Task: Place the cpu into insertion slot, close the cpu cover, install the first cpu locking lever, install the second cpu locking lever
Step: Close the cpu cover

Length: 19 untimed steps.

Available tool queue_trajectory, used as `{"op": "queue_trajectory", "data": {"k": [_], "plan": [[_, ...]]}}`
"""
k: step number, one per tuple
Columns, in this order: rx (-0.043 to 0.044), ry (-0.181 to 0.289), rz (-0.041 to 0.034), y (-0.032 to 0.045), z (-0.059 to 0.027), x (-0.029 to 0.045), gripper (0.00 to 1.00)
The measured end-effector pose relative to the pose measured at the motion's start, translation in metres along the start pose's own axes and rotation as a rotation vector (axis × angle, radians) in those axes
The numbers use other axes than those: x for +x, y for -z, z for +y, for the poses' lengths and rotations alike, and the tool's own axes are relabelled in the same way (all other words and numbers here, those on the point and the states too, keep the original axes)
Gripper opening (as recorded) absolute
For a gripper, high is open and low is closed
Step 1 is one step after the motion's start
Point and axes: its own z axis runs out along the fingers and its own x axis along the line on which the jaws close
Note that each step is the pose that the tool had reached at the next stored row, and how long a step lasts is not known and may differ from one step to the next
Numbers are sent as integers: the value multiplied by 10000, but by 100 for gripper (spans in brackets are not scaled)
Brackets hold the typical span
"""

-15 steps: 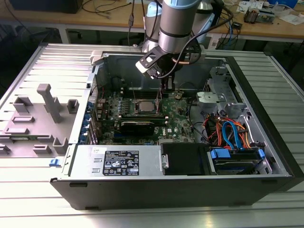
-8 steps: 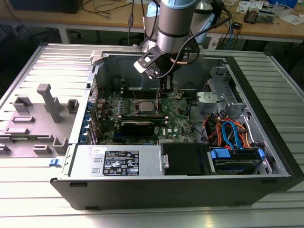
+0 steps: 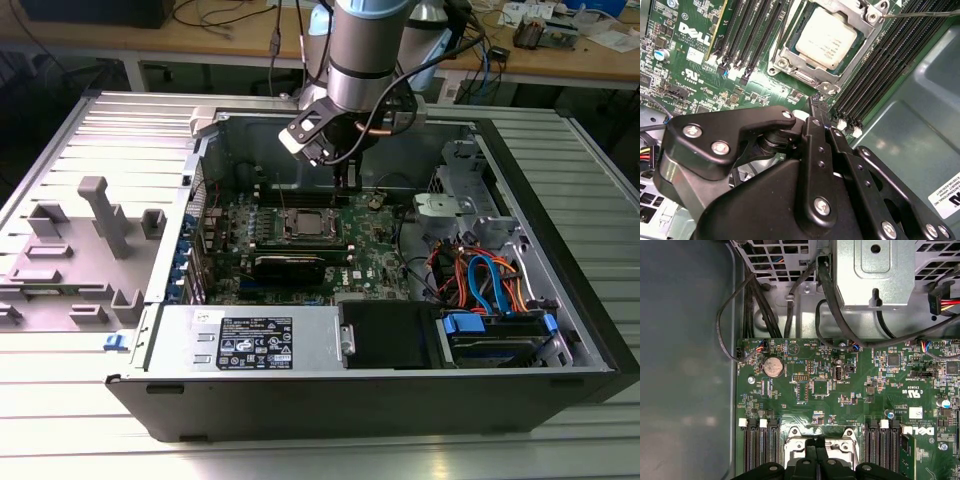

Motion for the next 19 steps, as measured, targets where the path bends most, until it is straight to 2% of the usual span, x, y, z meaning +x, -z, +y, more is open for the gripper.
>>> {"op": "queue_trajectory", "data": {"k": [8,19], "plan": [[1,-2,0,0,-12,-3,11],[1,3,-2,-6,-86,-3,11]]}}
